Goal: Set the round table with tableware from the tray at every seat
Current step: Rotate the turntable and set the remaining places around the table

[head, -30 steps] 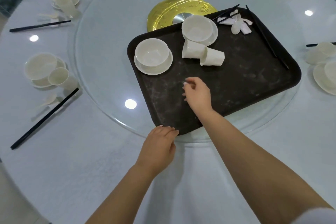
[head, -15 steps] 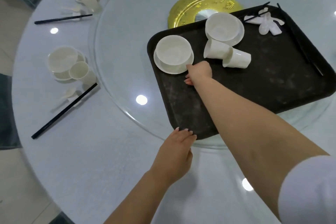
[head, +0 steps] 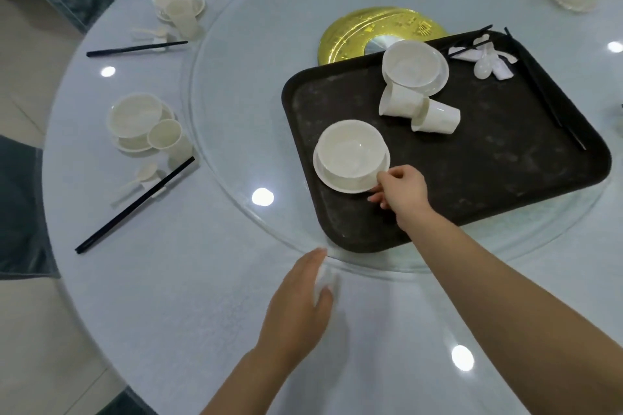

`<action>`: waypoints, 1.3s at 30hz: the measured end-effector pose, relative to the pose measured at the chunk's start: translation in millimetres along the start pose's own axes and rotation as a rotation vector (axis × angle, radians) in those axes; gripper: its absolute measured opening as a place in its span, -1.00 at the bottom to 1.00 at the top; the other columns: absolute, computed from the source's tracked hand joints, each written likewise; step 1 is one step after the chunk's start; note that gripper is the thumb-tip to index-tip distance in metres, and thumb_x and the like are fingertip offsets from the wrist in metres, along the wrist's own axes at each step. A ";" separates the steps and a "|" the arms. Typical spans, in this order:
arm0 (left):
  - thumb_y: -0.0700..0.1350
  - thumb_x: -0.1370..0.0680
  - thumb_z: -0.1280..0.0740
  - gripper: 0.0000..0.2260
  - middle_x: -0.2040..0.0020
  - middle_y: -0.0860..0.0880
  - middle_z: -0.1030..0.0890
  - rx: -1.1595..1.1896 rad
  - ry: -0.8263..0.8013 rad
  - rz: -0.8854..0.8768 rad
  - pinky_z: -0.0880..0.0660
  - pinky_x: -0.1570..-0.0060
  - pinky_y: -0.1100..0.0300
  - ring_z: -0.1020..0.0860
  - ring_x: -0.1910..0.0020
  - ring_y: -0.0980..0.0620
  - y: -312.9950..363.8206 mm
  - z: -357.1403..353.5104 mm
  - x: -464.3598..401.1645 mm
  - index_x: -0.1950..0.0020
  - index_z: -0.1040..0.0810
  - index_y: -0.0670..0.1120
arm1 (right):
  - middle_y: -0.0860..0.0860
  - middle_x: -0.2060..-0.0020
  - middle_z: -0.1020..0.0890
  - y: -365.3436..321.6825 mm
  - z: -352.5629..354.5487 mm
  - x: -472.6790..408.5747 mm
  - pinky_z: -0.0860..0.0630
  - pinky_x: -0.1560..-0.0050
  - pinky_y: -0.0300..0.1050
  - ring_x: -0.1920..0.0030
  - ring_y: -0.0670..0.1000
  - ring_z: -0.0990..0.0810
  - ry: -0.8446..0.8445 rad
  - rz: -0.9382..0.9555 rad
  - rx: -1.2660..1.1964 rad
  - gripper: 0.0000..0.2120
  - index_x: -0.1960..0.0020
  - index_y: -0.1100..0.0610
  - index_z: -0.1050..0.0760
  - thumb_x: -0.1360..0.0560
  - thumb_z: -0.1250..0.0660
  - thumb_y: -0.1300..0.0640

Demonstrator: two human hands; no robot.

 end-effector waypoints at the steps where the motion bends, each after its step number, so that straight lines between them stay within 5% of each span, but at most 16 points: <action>1: -0.02 -0.63 -0.23 -0.55 -0.38 0.27 -0.30 0.081 0.028 0.072 -0.24 -0.32 0.37 -0.35 -0.34 0.25 -12.0 5.0 6.3 -0.50 -0.23 0.16 | 0.11 0.35 -0.66 5.2 7.0 7.2 -0.41 0.54 -0.24 0.51 -0.07 -0.61 0.009 0.015 0.008 -0.95 0.01 0.18 -0.46 -0.54 -0.28 0.21; 7: -0.08 -0.60 -0.30 -0.74 -0.19 0.16 -0.55 0.501 0.122 0.423 -0.41 0.18 0.47 -0.54 -0.02 0.30 -71.6 19.0 40.5 -0.24 -0.46 0.22 | 0.07 0.42 -0.66 33.8 17.6 66.6 -0.37 0.57 -0.20 0.49 0.00 -0.61 -0.071 0.058 -0.001 -0.96 0.05 0.19 -0.46 -0.50 -0.28 0.27; 16: -0.08 -0.53 -0.40 -0.70 -0.11 0.06 -0.63 0.768 0.152 0.536 -0.55 0.11 0.24 -0.63 -0.03 0.09 -97.8 23.2 84.8 -0.24 -0.51 0.11 | 0.04 0.39 -0.67 107.4 -51.0 182.2 -0.42 0.52 -0.24 0.49 -0.02 -0.58 -0.365 0.015 0.087 -0.90 0.02 0.16 -0.44 -0.48 -0.31 0.25; 25: -0.15 -0.49 -0.43 -0.48 -0.17 0.03 -0.55 0.800 0.207 0.572 -0.54 0.17 0.26 -0.55 -0.12 0.05 -129.7 23.1 130.3 -0.38 -0.38 0.18 | 0.11 0.34 -0.66 164.1 -72.9 204.6 -0.42 0.53 -0.19 0.49 0.02 -0.60 -0.391 -0.017 0.162 -0.92 0.02 0.20 -0.43 -0.49 -0.27 0.28; 29: -0.27 -0.48 -0.33 -0.44 -0.16 0.09 -0.50 0.728 0.192 0.592 -0.55 -0.06 0.10 -0.50 -0.11 0.10 -133.1 17.9 134.6 -0.44 -0.36 0.11 | 0.09 0.38 -0.66 177.5 -72.8 204.8 -0.47 0.51 -0.16 0.50 0.01 -0.58 -0.345 -0.068 0.120 -0.91 -0.01 0.20 -0.45 -0.52 -0.29 0.24; 34: -0.25 -0.52 -0.31 -0.50 -0.14 0.15 -0.45 0.662 0.169 0.545 -0.39 0.16 0.34 -0.46 0.02 0.26 -122.6 20.6 121.4 -0.43 -0.35 0.03 | 0.12 0.41 -0.66 177.8 -75.8 199.4 -0.60 0.35 0.12 0.49 0.10 -0.60 -0.303 -0.124 0.018 -0.91 0.00 0.21 -0.44 -0.50 -0.31 0.26; 39: -0.21 -0.52 -0.33 -0.55 -0.20 0.09 -0.50 0.645 0.201 0.504 -0.40 0.13 0.32 -0.49 -0.02 0.25 -116.6 33.4 99.9 -0.38 -0.39 0.03 | 0.14 0.33 -0.65 163.5 -86.8 186.7 -0.62 0.25 0.23 0.46 0.14 -0.60 -0.329 -0.137 -0.006 -0.91 0.00 0.15 -0.44 -0.50 -0.26 0.22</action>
Point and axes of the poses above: each hand's wrist, its own x-axis away from the middle knuckle, its own z-axis out of the back of the hand, y = z × x, the point moved 8 cm from there along -x, towards the middle knuckle
